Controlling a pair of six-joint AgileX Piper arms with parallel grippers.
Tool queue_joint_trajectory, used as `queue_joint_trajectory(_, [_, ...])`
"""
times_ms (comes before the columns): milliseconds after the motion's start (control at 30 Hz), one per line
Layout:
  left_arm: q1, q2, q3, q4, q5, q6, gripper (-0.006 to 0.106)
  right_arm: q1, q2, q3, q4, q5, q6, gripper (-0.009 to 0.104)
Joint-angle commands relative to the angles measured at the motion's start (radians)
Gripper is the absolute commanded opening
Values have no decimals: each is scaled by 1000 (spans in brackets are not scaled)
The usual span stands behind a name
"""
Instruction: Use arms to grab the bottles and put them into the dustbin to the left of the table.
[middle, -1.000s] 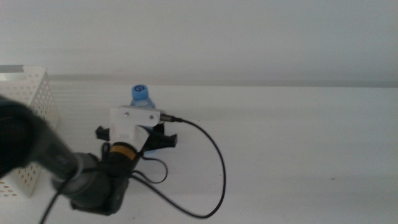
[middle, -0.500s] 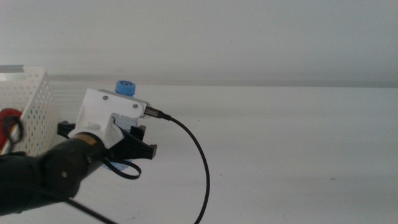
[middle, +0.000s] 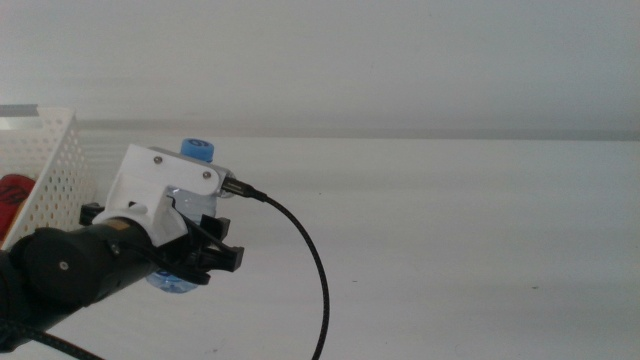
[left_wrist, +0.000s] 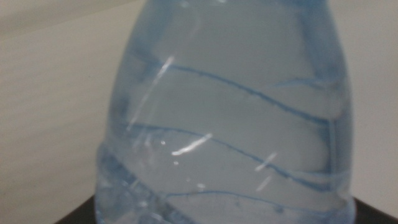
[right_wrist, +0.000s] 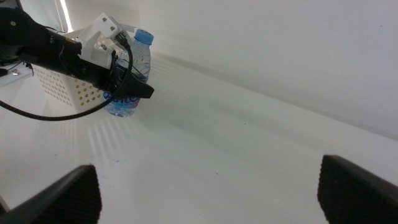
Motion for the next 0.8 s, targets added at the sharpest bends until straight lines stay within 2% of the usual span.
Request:
queue_joint_trajectory(0, [1, -14, -5, -18, -28, 5, -2, 3, -3, 5, -3, -11, -1, 93])
queue_joint_trajectory(233, [1, -14, -5, -2, 2, 1, -2, 3, -3, 5, -3, -11, -1, 93])
queue_joint_trajectory(333, [1, -14, -12, 146, 81, -126, -2, 3, -3, 5, -3, -11, -1, 93])
queue_joint_trajectory(467, [46, -14, -99, 564, 364, -542, -2, 3, -3, 5, -3, -11, -1, 93])
queue_joint_trajectory(533, [68, -14, -155, 697, 488, -657, -2, 3, -3, 5, -3, -11, -1, 93])
queue_joint_trajectory(567, [83, -14, -184, 735, 549, -683, -2, 3, -3, 5, -3, -11, -1, 93])
queue_joint_trajectory(633, [118, -12, -248, 749, 662, -666, -2, 3, -3, 5, -3, -11, -1, 93])
queue_joint_trajectory(767, [232, -2, -390, 730, 912, -473, -2, 3, -3, 5, -3, -11, -1, 93])
